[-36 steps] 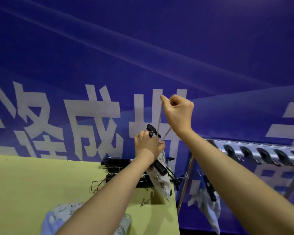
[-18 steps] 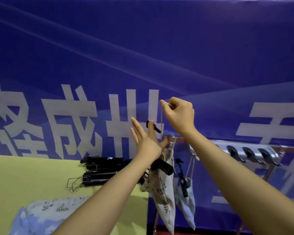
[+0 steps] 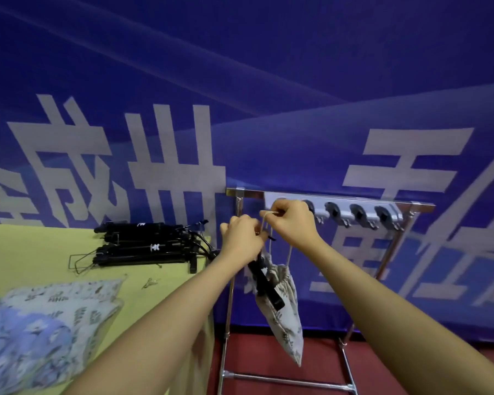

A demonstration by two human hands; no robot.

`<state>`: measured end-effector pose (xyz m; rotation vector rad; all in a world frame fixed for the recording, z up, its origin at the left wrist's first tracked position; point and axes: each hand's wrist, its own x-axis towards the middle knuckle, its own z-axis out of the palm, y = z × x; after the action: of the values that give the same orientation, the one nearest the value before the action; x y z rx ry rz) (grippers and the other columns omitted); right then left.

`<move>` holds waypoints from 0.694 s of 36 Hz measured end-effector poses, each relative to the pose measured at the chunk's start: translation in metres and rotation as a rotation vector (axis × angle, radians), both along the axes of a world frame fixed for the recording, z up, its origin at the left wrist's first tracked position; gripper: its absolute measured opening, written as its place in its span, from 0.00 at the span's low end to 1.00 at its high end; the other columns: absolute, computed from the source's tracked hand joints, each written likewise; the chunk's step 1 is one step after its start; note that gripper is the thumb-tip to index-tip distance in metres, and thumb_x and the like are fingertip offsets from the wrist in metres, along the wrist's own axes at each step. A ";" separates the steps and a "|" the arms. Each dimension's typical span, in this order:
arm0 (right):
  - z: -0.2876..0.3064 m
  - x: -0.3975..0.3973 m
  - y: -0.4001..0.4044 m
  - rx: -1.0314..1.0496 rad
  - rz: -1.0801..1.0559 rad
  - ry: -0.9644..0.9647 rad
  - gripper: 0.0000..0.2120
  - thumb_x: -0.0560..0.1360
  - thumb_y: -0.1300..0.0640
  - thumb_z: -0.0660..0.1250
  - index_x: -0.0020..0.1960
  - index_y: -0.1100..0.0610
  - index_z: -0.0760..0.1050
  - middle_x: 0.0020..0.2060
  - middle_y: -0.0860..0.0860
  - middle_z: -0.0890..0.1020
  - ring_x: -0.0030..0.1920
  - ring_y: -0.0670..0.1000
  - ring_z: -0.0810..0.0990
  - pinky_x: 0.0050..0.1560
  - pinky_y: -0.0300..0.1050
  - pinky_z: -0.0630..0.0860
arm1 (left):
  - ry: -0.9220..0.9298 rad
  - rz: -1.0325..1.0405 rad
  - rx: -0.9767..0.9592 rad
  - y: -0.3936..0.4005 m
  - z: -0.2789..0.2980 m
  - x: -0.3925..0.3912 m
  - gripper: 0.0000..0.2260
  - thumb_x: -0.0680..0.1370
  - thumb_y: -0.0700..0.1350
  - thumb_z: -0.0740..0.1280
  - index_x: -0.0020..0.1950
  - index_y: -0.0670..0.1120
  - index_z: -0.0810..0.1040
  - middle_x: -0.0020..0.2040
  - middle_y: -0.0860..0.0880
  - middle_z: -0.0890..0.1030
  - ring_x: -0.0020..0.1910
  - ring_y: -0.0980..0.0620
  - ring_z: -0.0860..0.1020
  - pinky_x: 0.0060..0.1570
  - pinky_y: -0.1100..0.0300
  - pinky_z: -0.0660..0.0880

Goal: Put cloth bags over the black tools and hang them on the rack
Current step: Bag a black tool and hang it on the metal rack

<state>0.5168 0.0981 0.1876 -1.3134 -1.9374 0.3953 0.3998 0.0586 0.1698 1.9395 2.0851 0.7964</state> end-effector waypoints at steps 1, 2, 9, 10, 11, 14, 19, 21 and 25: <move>-0.004 0.006 0.000 -0.020 -0.007 -0.014 0.17 0.72 0.54 0.69 0.27 0.53 0.69 0.26 0.52 0.78 0.35 0.55 0.78 0.36 0.49 0.73 | -0.041 -0.005 -0.009 -0.001 -0.004 0.005 0.13 0.79 0.51 0.61 0.38 0.47 0.74 0.44 0.45 0.79 0.53 0.43 0.73 0.49 0.53 0.62; -0.008 0.013 -0.001 -0.039 -0.018 -0.034 0.14 0.72 0.54 0.68 0.29 0.55 0.72 0.28 0.53 0.79 0.36 0.55 0.78 0.37 0.49 0.73 | -0.106 -0.006 -0.016 -0.002 -0.008 0.010 0.13 0.79 0.50 0.61 0.37 0.47 0.74 0.41 0.44 0.80 0.49 0.42 0.75 0.47 0.54 0.63; -0.032 0.048 0.008 -0.180 -0.006 -0.068 0.11 0.73 0.59 0.64 0.33 0.52 0.71 0.28 0.46 0.71 0.33 0.51 0.68 0.32 0.43 0.62 | -0.479 -0.012 -0.106 0.011 -0.036 0.030 0.10 0.78 0.45 0.66 0.43 0.41 0.82 0.33 0.48 0.76 0.34 0.50 0.72 0.38 0.60 0.67; -0.036 0.051 0.011 -0.215 -0.013 -0.042 0.09 0.73 0.59 0.64 0.34 0.55 0.73 0.27 0.46 0.71 0.32 0.51 0.68 0.32 0.43 0.62 | -0.488 -0.031 -0.118 0.015 -0.040 0.032 0.10 0.78 0.45 0.66 0.43 0.40 0.82 0.34 0.47 0.77 0.35 0.50 0.73 0.38 0.60 0.68; -0.040 0.053 0.015 -0.238 -0.013 -0.016 0.08 0.73 0.59 0.63 0.36 0.59 0.74 0.27 0.47 0.70 0.31 0.50 0.67 0.33 0.44 0.62 | -0.499 -0.052 -0.124 0.020 -0.042 0.033 0.09 0.78 0.44 0.66 0.43 0.39 0.82 0.35 0.46 0.78 0.35 0.50 0.73 0.39 0.60 0.69; -0.053 0.059 0.025 -0.296 -0.032 0.045 0.10 0.74 0.60 0.62 0.40 0.66 0.75 0.26 0.50 0.68 0.30 0.51 0.64 0.34 0.46 0.63 | -0.546 -0.108 -0.162 0.034 -0.052 0.035 0.08 0.77 0.40 0.65 0.42 0.39 0.81 0.34 0.46 0.80 0.36 0.50 0.77 0.40 0.60 0.73; -0.065 0.066 0.042 -0.341 -0.029 0.094 0.11 0.76 0.62 0.62 0.41 0.70 0.74 0.26 0.51 0.66 0.27 0.49 0.61 0.31 0.44 0.60 | -0.586 -0.217 -0.243 0.061 -0.066 0.037 0.08 0.78 0.38 0.63 0.40 0.43 0.76 0.33 0.47 0.78 0.32 0.53 0.77 0.37 0.60 0.72; -0.068 0.069 0.052 -0.352 -0.030 0.116 0.10 0.76 0.62 0.61 0.38 0.67 0.73 0.26 0.51 0.66 0.27 0.48 0.61 0.31 0.42 0.60 | -0.573 -0.262 -0.262 0.073 -0.068 0.038 0.07 0.78 0.38 0.63 0.40 0.44 0.76 0.35 0.46 0.79 0.33 0.53 0.77 0.41 0.58 0.74; -0.075 0.071 0.074 -0.358 -0.042 0.170 0.09 0.75 0.64 0.62 0.36 0.62 0.71 0.26 0.50 0.66 0.27 0.47 0.62 0.29 0.38 0.60 | -0.551 -0.273 -0.253 0.097 -0.075 0.041 0.09 0.78 0.38 0.63 0.38 0.47 0.75 0.38 0.45 0.81 0.38 0.49 0.78 0.49 0.53 0.76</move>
<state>0.5880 0.1726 0.1128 -1.4872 -1.7458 0.8352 0.4406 0.1556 0.0943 1.5912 1.4829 0.8392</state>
